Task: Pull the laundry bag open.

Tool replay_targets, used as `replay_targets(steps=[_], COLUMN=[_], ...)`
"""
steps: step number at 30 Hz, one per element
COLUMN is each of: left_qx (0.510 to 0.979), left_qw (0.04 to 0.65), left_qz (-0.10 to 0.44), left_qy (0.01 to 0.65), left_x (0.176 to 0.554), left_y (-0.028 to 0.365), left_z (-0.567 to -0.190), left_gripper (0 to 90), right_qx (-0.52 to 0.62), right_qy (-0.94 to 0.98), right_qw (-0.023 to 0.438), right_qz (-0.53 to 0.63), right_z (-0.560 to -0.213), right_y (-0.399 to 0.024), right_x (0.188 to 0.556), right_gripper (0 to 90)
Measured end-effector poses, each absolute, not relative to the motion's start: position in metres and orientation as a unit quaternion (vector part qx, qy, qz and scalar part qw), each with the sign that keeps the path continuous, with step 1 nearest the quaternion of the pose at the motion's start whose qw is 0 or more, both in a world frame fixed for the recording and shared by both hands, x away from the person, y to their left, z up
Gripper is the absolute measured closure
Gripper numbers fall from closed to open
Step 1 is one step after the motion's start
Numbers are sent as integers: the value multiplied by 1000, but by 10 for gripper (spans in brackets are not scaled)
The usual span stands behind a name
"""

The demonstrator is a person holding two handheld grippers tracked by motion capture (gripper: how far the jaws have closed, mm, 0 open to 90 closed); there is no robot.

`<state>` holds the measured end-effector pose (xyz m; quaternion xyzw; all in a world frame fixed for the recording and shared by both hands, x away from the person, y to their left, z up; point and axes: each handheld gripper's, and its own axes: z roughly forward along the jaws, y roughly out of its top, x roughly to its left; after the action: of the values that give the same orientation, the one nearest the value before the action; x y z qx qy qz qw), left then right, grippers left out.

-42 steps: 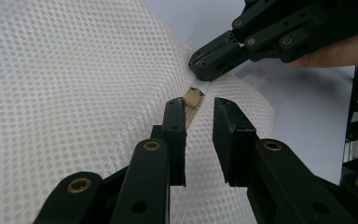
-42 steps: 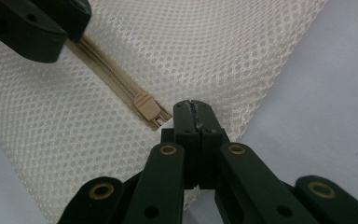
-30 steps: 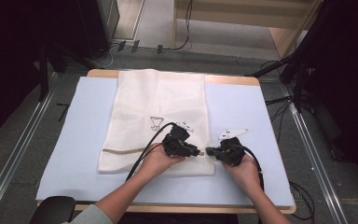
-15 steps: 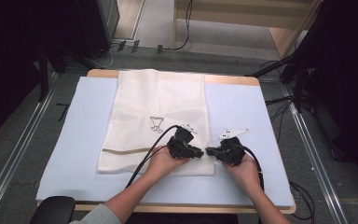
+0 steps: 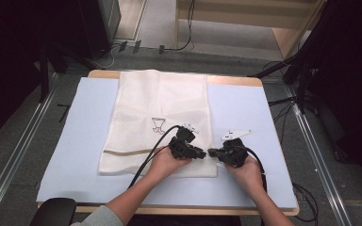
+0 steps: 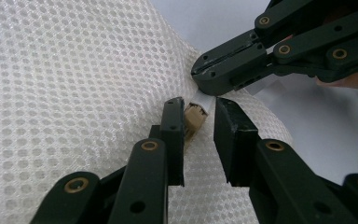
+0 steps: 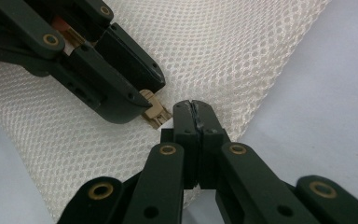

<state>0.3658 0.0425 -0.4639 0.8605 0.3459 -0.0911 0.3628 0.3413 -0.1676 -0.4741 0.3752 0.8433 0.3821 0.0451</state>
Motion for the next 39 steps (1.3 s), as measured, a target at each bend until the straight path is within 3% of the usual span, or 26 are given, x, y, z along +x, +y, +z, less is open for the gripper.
replay_targets(steps=[14, 39], left_qx=[861, 850], left_qw=[358, 358], left_qz=[-90, -117], left_qy=[349, 368], left_x=[366, 368], left_y=[34, 65], left_z=[-467, -459], left_gripper=[880, 889], right_qx=[377, 365], right_qy=[841, 841], right_qw=[44, 64], right_qz=[385, 394], right_z=[-475, -478], right_y=[-168, -169], right_x=[342, 337], right_gripper=[900, 900])
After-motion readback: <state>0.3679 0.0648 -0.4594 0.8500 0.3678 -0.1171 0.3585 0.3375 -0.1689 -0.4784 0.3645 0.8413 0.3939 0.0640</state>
